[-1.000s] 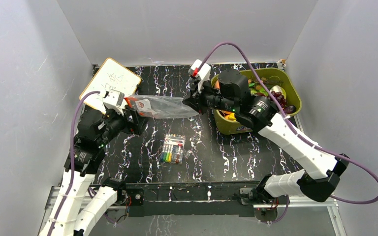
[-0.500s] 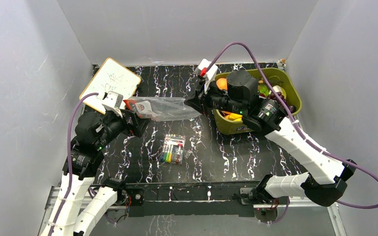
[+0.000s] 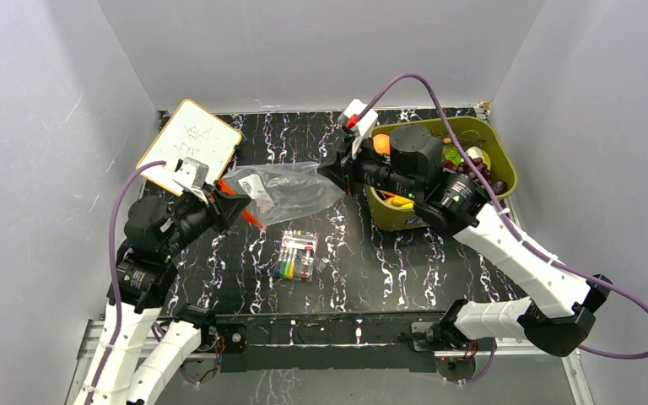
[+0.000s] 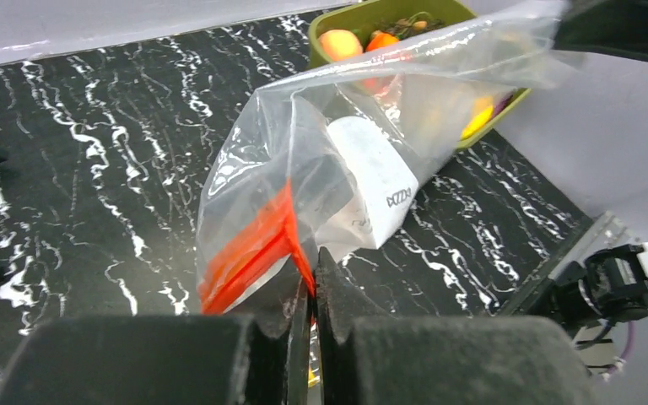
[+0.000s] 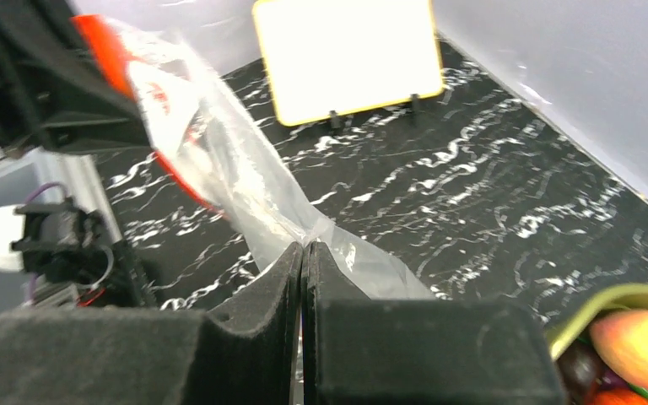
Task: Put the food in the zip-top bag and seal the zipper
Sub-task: Open the zipper of the food storage bag.
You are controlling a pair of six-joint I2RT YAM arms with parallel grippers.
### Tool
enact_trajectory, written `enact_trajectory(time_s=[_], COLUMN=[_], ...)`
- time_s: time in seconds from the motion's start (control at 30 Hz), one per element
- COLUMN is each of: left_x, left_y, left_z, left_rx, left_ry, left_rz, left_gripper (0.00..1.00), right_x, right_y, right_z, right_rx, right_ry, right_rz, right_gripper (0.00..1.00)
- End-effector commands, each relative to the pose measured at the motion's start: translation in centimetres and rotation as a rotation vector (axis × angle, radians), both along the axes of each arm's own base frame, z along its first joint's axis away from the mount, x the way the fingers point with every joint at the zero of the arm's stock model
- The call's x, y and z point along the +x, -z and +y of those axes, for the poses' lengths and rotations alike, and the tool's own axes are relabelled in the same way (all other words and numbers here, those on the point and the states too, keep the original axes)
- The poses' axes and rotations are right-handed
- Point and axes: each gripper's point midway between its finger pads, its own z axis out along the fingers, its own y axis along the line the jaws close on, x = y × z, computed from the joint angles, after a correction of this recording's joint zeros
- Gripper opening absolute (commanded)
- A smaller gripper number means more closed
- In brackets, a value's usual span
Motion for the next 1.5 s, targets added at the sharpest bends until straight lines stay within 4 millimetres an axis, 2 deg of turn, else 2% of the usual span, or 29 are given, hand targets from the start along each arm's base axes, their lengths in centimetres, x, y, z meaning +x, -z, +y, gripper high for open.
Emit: enact_trajectory(time_s=[0.0, 0.03, 0.13, 0.23, 0.3, 0.57, 0.63, 0.73, 0.93, 1.03, 1.17, 1.33, 1.47], left_x=[-0.9, -0.9, -0.5, 0.2, 0.8, 3.4, 3.6, 4.1, 4.0, 4.0, 4.0, 3.8, 3.7], left_y=[-2.2, -2.4, -2.7, -2.8, -2.7, -0.9, -0.6, 0.1, 0.3, 0.5, 0.7, 0.9, 0.8], left_z=[-1.6, -1.7, -1.9, -1.6, -1.3, 1.2, 1.8, 2.9, 2.0, 1.4, 1.0, 0.8, 0.8], left_rx=[-0.101, -0.121, -0.181, -0.23, -0.266, -0.377, -0.404, -0.464, -0.544, -0.564, -0.569, -0.581, -0.597], left_ry=[0.085, 0.088, 0.069, 0.019, -0.034, -0.28, -0.332, -0.436, -0.436, -0.423, -0.419, -0.421, -0.42], left_rz=[-0.03, -0.022, 0.011, 0.049, 0.09, 0.192, 0.213, 0.278, 0.384, 0.435, 0.485, 0.509, 0.515], left_gripper=[0.0, 0.0, 0.0, 0.0, 0.0, 0.0, 0.0, 0.0, 0.0, 0.0, 0.0, 0.0, 0.0], right_x=[4.1, 5.3, 7.2, 7.3, 6.8, 6.0, 5.6, 4.3, 1.4, -0.4, -1.5, -2.0, -1.1], right_y=[-2.3, -1.9, -1.2, -0.1, 0.2, 1.3, 1.5, 2.1, 2.9, 3.9, 5.4, 7.4, 9.0], right_z=[-1.7, -2.3, -3.8, -4.2, -4.0, -2.9, -1.8, 1.0, 6.2, 8.9, 11.4, 13.2, 13.0], right_rx=[0.072, 0.063, 0.074, 0.1, 0.143, 0.254, 0.276, 0.292, 0.283, 0.248, 0.2, 0.117, 0.07], right_ry=[0.236, 0.312, 0.471, 0.527, 0.529, 0.53, 0.494, 0.409, 0.289, 0.242, 0.225, 0.246, 0.308], right_rz=[-0.072, -0.068, -0.026, 0.054, 0.115, 0.254, 0.279, 0.297, 0.231, 0.205, 0.175, 0.147, 0.124], right_gripper=[0.0, 0.01, 0.34, 0.55, 0.6, 0.57, 0.57, 0.56, 0.55, 0.55, 0.55, 0.56, 0.56])
